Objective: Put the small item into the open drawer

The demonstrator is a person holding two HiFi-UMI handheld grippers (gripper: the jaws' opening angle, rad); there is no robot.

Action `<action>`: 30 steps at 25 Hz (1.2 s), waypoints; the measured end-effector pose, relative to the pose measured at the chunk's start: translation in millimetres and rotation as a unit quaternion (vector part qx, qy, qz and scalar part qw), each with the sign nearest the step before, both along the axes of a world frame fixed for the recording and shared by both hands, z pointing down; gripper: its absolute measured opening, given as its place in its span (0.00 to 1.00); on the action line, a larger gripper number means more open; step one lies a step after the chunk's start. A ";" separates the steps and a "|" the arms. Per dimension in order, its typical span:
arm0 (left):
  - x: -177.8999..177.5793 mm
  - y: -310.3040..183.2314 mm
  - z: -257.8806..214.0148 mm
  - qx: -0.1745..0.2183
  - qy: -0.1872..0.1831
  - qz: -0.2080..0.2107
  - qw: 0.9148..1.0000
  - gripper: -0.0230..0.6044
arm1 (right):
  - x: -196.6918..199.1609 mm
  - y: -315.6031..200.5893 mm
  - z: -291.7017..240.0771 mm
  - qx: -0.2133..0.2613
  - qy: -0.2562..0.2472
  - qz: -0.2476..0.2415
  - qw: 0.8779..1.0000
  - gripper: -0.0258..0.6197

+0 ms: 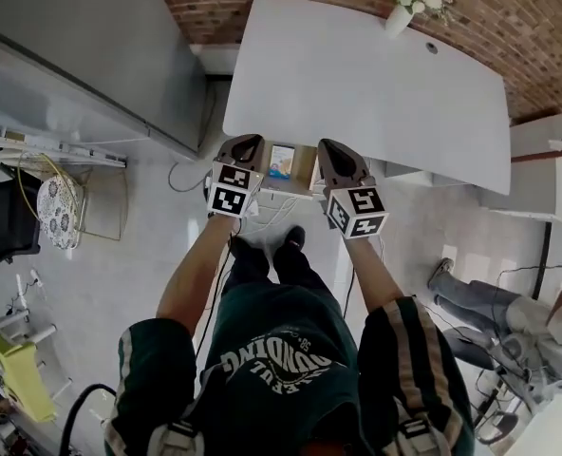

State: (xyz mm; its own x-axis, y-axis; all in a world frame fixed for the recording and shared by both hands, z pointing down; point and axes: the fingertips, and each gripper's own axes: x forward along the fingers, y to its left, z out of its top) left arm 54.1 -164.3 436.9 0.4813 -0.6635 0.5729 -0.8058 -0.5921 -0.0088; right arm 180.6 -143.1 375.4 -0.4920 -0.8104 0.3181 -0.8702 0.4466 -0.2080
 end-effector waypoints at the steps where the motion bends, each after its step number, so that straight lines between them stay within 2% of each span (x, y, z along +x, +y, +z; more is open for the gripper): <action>1: 0.6 -1.2 -10.2 0.011 -0.001 0.001 1.000 0.07 | 1.6 -1.4 -8.9 0.009 0.000 -0.001 1.000 0.08; 7: -0.9 -20.7 -73.4 0.079 0.009 -0.003 0.997 0.07 | 3.5 -18.6 -60.9 0.063 -0.005 -0.009 0.998 0.08; 13: -3.7 -24.4 -107.3 0.112 0.010 -0.010 0.994 0.07 | 7.6 -24.2 -90.9 0.103 0.007 -0.019 0.994 0.08; 18: -9.4 -26.2 -112.6 0.116 0.011 -0.011 0.993 0.07 | 5.4 -24.3 -98.4 0.114 0.018 -0.023 0.993 0.08; 30: -2.7 -23.2 -112.8 0.116 0.007 -0.004 0.993 0.07 | 8.2 -17.5 -86.1 0.101 0.020 -0.030 0.994 0.08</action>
State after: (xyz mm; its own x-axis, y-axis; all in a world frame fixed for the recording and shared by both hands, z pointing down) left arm 51.4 -187.5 324.1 0.4819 -0.7806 0.3980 -0.8116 -0.5688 -0.1330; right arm 188.7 -160.6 289.4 -0.5317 -0.8295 0.1711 -0.8465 0.5272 -0.0745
